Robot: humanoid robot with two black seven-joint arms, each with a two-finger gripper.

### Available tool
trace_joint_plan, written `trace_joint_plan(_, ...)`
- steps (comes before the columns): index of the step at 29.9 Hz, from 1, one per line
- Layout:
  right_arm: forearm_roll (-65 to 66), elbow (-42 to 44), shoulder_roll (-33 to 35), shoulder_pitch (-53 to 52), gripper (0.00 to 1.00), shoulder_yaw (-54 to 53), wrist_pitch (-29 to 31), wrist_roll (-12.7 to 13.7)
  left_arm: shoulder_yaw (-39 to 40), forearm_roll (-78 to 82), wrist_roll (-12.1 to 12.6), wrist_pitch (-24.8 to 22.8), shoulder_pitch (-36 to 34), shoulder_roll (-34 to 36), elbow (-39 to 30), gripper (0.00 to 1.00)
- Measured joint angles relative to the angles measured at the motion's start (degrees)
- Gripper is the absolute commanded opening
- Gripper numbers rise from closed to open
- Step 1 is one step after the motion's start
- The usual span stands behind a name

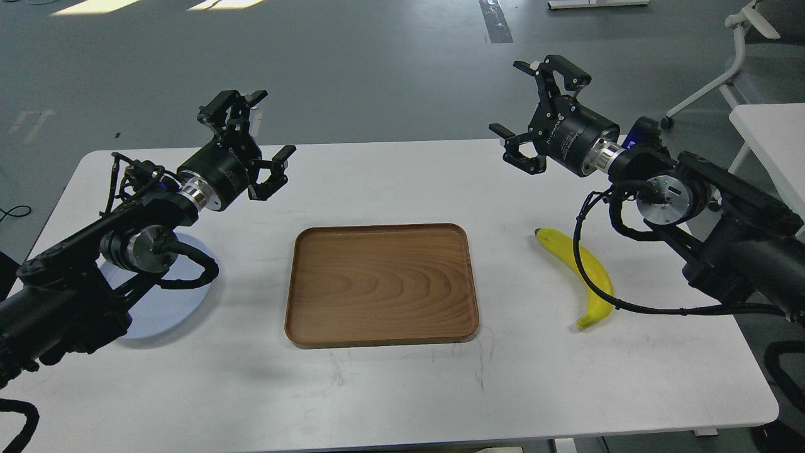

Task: Place banana on plate with both arms
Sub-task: 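Move the left gripper down toward the rim of the light blue plate, then grasp the edge of the light blue plate with the left gripper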

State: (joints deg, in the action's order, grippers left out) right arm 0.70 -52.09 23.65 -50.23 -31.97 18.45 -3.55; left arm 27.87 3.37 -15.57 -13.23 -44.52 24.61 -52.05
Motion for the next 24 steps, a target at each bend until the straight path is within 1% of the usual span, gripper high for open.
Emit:
trace_joint_plan(5, 0.00, 0.53, 0.00, 0.71, 1.00, 0.22, 0.00, -0.05, -0.07, 0.17, -0.36, 0.50, 0.08, -0.46, 0.00, 0.99)
trace_joint_plan(9, 0.00, 0.59, 0.00, 1.10, 1.00, 0.24, 0.00, -0.05, -0.49, 1.72, -0.53, 3.30, 0.00, -0.33, 0.00, 0.99)
trace_joint_plan(10, 0.00, 0.59, 0.00, 1.10, 1.00, 0.24, 0.00, -0.05, -0.51, 3.03, -0.91, 3.79, -0.05, -0.19, -0.04, 0.99)
trace_joint_plan(11, 0.00, 0.59, 0.00, 1.11, 1.00, 0.23, 0.00, -0.07, -0.52, 4.80, -1.57, 4.20, -0.11, -0.11, -0.11, 0.99)
trace_joint_plan(13, 0.00, 0.59, -0.06, 1.10, 1.00, 0.21, 0.00, -0.14, -0.52, 11.62, -4.27, 5.80, -0.17, 0.05, -0.21, 0.99)
trace_joint_plan(15, 0.00, 0.59, -0.06, 1.05, 1.00, 0.18, 0.00, -0.16, -0.38, 21.97, -7.55, 9.88, -0.43, 0.56, -0.33, 0.99)
trace_joint_plan(17, 0.00, 0.59, -0.06, 0.96, 1.00, 0.16, 0.00, -0.21, -0.36, 31.84, -9.71, 14.75, -0.60, 1.38, -0.92, 0.99)
trace_joint_plan(18, 0.00, 0.59, -0.04, 0.95, 1.00, 0.16, -0.01, -0.22, -0.44, 37.04, -10.31, 17.23, -0.60, 2.23, -1.82, 0.99)
trace_joint_plan(20, 0.00, 0.59, 0.08, 0.93, 1.00, 0.15, -0.06, -0.27, -0.64, 46.09, -10.82, 20.68, -0.08, 4.78, -3.86, 0.99)
trace_joint_plan(24, 0.00, 0.54, 0.50, 0.94, 1.00, 0.08, -0.18, -0.31, -2.89, 58.37, -11.04, 23.21, 1.16, 10.01, -5.36, 0.99)
